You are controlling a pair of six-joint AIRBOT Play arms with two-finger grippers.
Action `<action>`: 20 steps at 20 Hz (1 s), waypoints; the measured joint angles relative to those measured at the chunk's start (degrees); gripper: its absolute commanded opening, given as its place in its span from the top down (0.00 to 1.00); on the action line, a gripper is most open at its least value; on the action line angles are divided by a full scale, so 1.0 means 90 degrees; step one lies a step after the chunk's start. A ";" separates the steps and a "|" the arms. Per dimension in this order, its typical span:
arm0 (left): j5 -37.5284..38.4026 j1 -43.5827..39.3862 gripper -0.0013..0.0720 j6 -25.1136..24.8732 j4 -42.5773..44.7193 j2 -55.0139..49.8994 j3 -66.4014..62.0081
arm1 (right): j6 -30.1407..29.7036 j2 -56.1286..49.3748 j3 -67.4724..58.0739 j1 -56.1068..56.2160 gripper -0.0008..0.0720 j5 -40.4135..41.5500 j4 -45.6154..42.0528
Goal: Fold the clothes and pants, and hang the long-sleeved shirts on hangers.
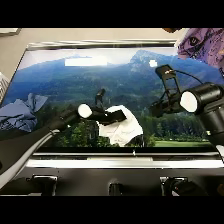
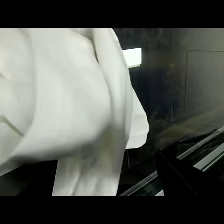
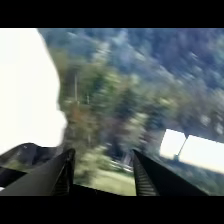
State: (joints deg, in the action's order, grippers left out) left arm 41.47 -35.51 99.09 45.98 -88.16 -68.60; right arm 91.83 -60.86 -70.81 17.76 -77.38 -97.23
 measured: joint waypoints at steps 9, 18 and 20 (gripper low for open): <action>0.1603 0.2431 0.01 -0.0933 -0.0002 0.0590 -0.0002 | -0.0707 -0.1178 0.1753 -0.3279 0.32 0.0032 0.3980; 0.1875 0.2990 0.01 -0.1025 0.0005 0.0629 -0.0002 | -0.1858 -0.2356 0.2698 -0.2297 0.26 0.1287 0.5646; 0.1909 0.3011 0.01 -0.1027 0.0053 0.0629 -0.0002 | -0.1999 -0.2514 0.2718 -0.2074 0.50 0.1447 0.5880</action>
State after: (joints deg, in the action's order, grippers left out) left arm 58.65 -8.40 89.84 46.46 -82.50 -68.62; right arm 73.84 -83.48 -46.35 -0.91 -64.36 -44.31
